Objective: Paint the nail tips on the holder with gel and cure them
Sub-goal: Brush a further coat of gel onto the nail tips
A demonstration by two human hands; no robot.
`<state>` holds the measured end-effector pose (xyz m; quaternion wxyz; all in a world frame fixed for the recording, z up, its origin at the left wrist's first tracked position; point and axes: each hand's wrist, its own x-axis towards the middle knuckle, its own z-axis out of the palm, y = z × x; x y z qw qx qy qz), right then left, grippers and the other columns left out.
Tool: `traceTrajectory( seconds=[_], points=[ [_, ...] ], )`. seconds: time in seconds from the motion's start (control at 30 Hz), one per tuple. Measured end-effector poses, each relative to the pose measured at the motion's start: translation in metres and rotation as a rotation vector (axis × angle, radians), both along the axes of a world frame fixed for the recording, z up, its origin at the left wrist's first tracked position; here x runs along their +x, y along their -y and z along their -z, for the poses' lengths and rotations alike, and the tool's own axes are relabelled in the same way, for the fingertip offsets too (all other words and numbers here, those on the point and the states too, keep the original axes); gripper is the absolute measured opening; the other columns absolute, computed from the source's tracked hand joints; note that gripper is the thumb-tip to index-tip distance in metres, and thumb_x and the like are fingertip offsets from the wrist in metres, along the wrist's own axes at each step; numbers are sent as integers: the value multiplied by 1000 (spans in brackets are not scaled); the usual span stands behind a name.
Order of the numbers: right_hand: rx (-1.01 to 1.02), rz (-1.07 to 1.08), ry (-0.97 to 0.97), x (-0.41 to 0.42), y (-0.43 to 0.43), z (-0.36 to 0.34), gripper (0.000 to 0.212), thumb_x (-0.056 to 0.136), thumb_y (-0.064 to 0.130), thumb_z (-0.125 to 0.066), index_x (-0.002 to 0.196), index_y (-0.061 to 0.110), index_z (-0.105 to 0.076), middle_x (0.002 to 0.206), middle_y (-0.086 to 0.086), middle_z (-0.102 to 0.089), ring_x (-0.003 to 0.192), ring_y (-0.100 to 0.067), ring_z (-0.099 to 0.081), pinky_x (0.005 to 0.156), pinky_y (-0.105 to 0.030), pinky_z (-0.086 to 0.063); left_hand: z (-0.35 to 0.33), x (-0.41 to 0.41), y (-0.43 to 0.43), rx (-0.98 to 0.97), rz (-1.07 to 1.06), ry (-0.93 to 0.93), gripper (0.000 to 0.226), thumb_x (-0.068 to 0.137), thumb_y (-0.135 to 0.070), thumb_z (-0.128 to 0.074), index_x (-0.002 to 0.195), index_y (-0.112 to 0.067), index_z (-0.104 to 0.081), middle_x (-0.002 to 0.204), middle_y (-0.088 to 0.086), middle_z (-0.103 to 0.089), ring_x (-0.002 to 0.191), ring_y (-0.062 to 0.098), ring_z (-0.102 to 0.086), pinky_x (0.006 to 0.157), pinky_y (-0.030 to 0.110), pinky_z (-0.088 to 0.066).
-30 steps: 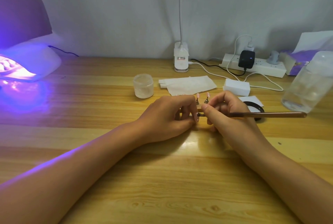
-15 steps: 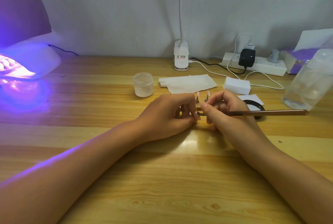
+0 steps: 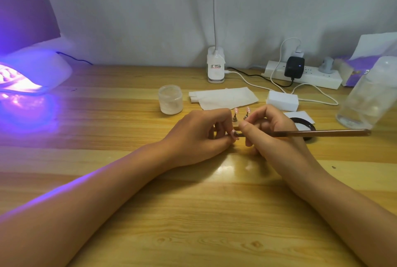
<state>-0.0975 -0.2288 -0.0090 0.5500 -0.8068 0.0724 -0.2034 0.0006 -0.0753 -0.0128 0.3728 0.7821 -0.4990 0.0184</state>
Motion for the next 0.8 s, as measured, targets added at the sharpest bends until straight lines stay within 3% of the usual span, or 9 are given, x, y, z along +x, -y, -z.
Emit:
traceTrajectory(
  seconds=[0.07, 0.23, 0.3, 0.4, 0.57, 0.67, 0.8],
  points=[
    [-19, -14, -10, 0, -1, 0, 6, 89, 11, -63, 90, 15, -59, 65, -7, -62, 62, -14, -59, 65, -37, -51, 0, 0, 0, -6, -4, 0, 19, 85, -15, -73, 80, -27, -59, 62, -15, -53, 57, 8, -48, 54, 20, -33],
    [-26, 1, 1, 0, -1, 1, 8, 86, 9, -61, 88, 16, -59, 60, -5, -58, 58, -11, -56, 61, -34, -48, 1, -1, 1, -13, -7, -11, 20, 86, -16, -73, 80, -31, -60, 62, -16, -53, 56, 8, -47, 54, 18, -32],
    [-4, 33, 23, 0, 1, 2, 3, 89, 15, -62, 90, 16, -59, 60, -3, -60, 56, -9, -57, 56, -29, -48, 1, -1, 1, -16, -6, -15, 14, 87, -19, -72, 82, -27, -62, 63, -15, -53, 57, 8, -46, 54, 18, -33],
    [20, 67, 47, 0, 2, 2, 16, 94, 34, -58, 95, 17, -58, 51, 4, -59, 47, -4, -52, 45, -17, -41, 0, -1, 1, -24, -1, -23, 16, 87, -18, -72, 83, -29, -62, 63, -14, -53, 57, 8, -47, 55, 18, -33],
    [-35, 46, 64, -2, 0, 0, 23, 93, 41, -57, 93, 19, -59, 52, 7, -59, 47, -1, -51, 49, -16, -41, 1, -1, 1, -33, -4, -13, 15, 88, -18, -72, 85, -29, -62, 64, -13, -53, 58, 9, -48, 57, 16, -33],
    [-54, 40, 72, -3, 0, -1, 21, 90, 42, -60, 91, 21, -59, 57, 6, -62, 52, -3, -57, 53, -20, -43, 1, -1, 1, -35, -1, -11, 8, 88, -17, -71, 89, -23, -66, 65, -13, -55, 59, 8, -50, 57, 15, -34],
    [-69, 56, 76, -1, -1, 0, 12, 89, 33, -66, 95, 26, -59, 78, 5, -68, 74, -10, -67, 66, -38, -56, 1, -1, 1, -44, 1, 2, 7, 88, -16, -71, 89, -22, -66, 65, -15, -54, 60, 6, -52, 57, 13, -34]
  ],
)
